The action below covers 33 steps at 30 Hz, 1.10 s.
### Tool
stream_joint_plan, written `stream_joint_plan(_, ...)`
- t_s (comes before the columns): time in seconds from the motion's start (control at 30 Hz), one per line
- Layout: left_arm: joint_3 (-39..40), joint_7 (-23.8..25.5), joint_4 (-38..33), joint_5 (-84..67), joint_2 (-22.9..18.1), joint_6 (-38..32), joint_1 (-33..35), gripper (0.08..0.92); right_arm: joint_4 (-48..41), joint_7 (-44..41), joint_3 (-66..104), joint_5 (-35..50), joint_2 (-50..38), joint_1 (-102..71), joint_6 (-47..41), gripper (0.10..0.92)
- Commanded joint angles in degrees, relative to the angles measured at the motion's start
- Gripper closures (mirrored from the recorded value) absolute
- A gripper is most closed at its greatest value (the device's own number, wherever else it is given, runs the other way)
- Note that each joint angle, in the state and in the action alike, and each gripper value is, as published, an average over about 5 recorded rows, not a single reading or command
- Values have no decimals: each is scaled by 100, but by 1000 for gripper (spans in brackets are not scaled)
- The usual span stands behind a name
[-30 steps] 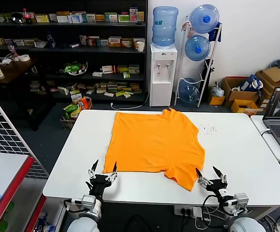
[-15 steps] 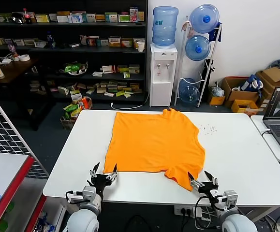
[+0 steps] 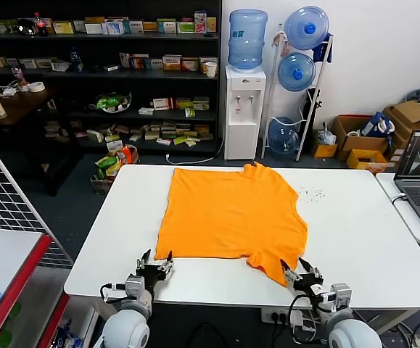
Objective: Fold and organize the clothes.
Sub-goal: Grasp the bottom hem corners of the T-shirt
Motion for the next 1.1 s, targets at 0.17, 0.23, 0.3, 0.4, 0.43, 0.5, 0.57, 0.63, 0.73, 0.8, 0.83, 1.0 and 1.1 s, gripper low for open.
stream_joint_plan(0.17, 5, -48, 3, -64, 0, 70, 58, 553, 35, 69, -10, 21, 0, -9, -71, 718)
stream_joint_plan(0.23, 4, -49, -59, -56, 14, 29, 84, 613, 86, 93, 1, 22, 1, -41, -85, 778)
stream_joint_plan(0.3, 2, -49, -134, -42, 42, -13, 114, 674, 168, 121, 13, 13, 5, -89, -96, 830)
stream_joint_plan(0.4, -2, -56, -260, -8, 86, -62, 165, 761, 326, 152, 33, -23, 14, -193, -101, 889)
stream_joint_plan(0.43, -3, -62, -310, 4, 101, -70, 186, 787, 382, 161, 42, -48, 17, -235, -96, 899)
stream_joint_plan(0.5, -8, -80, -429, 21, 137, -80, 235, 842, 489, 176, 60, -99, 19, -322, -78, 901)
stream_joint_plan(0.57, -18, -103, -570, 27, 186, -83, 298, 876, 613, 187, 82, -157, 16, -429, -54, 901)
stream_joint_plan(0.63, -28, -129, -720, 32, 240, -89, 375, 893, 741, 195, 107, -218, 9, -555, -25, 901)
stream_joint_plan(0.73, -48, -155, -965, 88, 325, -114, 524, 893, 992, 204, 162, -332, -12, -821, 32, 901)
stream_joint_plan(0.8, -70, -166, -1132, 145, 383, -133, 647, 893, 1187, 217, 212, -406, -35, -1038, 77, 901)
stream_joint_plan(0.83, -86, -171, -1217, 164, 412, -139, 715, 893, 1304, 229, 247, -444, -51, -1160, 103, 901)
stream_joint_plan(1.0, -142, -169, -1613, 236, 557, -188, 1213, 893, 1725, 284, 420, -555, -128, -1713, 207, 901)
stream_joint_plan(1.1, -147, -145, -1653, 299, 561, -256, 1419, 893, 1718, 305, 469, -583, -121, -1814, 236, 900)
